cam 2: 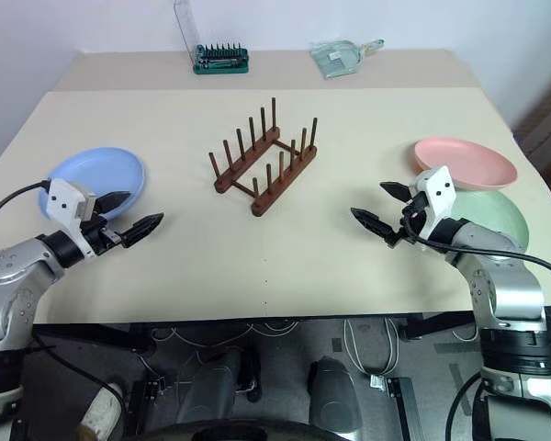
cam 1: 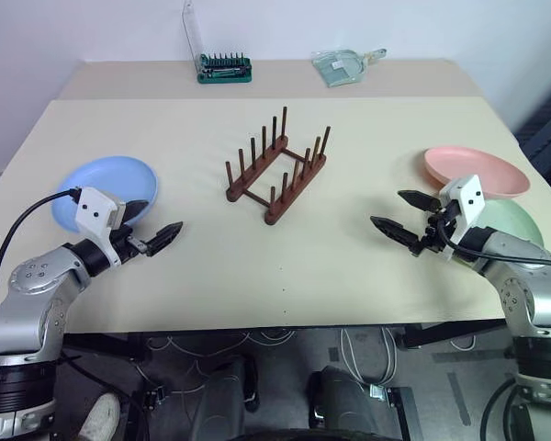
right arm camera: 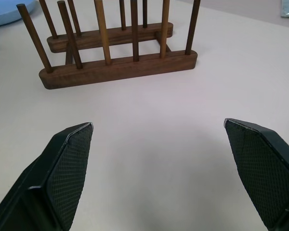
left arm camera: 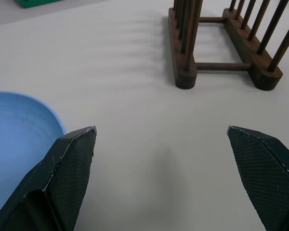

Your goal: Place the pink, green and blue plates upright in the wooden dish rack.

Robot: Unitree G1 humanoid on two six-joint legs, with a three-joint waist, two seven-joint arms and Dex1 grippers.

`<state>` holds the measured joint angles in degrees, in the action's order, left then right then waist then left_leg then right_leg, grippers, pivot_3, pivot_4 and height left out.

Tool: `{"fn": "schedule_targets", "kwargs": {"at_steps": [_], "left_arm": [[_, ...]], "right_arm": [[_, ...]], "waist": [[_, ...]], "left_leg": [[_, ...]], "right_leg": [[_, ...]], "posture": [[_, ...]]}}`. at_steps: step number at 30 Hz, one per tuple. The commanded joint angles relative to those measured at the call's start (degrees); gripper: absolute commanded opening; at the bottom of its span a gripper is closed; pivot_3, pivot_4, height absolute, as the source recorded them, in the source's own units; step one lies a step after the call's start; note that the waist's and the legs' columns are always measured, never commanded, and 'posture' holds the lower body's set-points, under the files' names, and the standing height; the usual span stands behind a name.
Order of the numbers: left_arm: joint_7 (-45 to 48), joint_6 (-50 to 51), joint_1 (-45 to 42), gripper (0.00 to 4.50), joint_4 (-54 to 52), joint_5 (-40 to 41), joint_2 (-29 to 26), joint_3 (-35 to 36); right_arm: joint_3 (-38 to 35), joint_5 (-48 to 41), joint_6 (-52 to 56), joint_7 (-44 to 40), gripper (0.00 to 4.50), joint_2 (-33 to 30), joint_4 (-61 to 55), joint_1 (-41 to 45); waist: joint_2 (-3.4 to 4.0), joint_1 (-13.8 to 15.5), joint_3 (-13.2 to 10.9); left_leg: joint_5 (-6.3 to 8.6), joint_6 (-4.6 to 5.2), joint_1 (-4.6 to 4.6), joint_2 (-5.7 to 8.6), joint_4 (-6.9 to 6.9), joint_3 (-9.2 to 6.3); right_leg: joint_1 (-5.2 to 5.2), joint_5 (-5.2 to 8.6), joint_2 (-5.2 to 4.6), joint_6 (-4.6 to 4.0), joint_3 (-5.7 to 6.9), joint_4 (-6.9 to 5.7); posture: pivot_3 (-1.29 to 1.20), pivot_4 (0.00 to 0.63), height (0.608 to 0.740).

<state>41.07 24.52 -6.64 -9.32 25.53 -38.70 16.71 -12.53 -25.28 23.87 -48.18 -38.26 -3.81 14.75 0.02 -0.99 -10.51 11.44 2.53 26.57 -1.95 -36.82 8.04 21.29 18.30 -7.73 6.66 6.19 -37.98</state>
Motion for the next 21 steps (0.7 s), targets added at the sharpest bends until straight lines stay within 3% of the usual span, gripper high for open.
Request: {"fn": "schedule_targets", "kwargs": {"at_steps": [1,21], "left_arm": [[0.08,-0.23,0.31,4.5,-2.22,0.42,-0.4,0.86],[0.61,2.18,0.94,4.5,-5.61,0.71,0.11,-3.29]], "right_arm": [[-1.31,-1.32,0.07,0.19,4.48,-0.68,-3.27,0.36],[2.24,-2.21,2.64,2.79,4.48,2.22,-7.96,-0.88]], "waist": [[0.0,0.07,0.0],[0.0,0.15,0.0]], "left_leg": [[0.0,0.0,0.0,0.0,0.0,0.0],[0.01,-0.01,-0.01,0.02,0.01,0.0]], "right_leg": [[0.0,0.0,0.0,0.0,0.0,0.0],[0.06,0.0,-0.03,0.0,0.0,0.01]], "posture": [[0.0,0.15,0.736],[0.0,0.15,0.736]]}}
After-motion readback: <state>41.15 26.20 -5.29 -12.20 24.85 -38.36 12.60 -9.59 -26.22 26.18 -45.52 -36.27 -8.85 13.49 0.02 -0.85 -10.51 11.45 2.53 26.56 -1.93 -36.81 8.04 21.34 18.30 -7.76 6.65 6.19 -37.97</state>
